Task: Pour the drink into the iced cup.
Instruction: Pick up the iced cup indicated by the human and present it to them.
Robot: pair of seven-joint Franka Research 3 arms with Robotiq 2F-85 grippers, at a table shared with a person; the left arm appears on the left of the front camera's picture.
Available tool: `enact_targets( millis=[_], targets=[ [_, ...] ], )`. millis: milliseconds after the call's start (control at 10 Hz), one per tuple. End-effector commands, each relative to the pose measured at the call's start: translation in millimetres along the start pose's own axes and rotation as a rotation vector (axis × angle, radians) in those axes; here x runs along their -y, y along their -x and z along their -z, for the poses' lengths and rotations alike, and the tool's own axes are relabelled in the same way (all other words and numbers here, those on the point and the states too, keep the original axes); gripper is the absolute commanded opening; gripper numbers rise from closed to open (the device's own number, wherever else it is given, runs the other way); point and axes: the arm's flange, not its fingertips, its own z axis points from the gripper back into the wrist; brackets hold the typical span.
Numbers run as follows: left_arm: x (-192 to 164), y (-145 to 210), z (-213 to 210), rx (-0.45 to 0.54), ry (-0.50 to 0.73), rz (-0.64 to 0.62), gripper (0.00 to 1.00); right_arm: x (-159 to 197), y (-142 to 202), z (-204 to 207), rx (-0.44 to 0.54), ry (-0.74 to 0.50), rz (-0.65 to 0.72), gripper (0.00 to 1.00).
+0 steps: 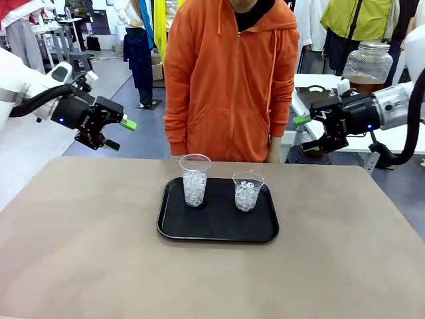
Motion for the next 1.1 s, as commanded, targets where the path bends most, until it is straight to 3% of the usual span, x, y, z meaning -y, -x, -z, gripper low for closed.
enact_targets(
  millis=[0, 300, 500, 700, 1000],
  targets=[
    [-25, -2, 9, 0.000, 0.126, -0.020, 1.00, 20, -8, -2, 0.020, -0.089, 0.090, 1.00],
    [-61, -1, 21, 0.007, 0.270, -0.013, 1.00, 63, -5, 5, -0.019, -0.224, 0.170, 1.00],
    [-82, -4, 28, -0.024, 0.306, -0.099, 1.00, 87, -8, 10, -0.036, -0.273, 0.214, 1.00],
    [-96, -6, 30, -0.041, 0.355, -0.216, 1.00, 96, -12, 14, -0.046, -0.284, 0.228, 1.00],
    [-102, -15, 27, -0.039, 0.437, -0.260, 1.00, 105, -20, 11, -0.056, -0.330, 0.242, 1.00]
  ],
)
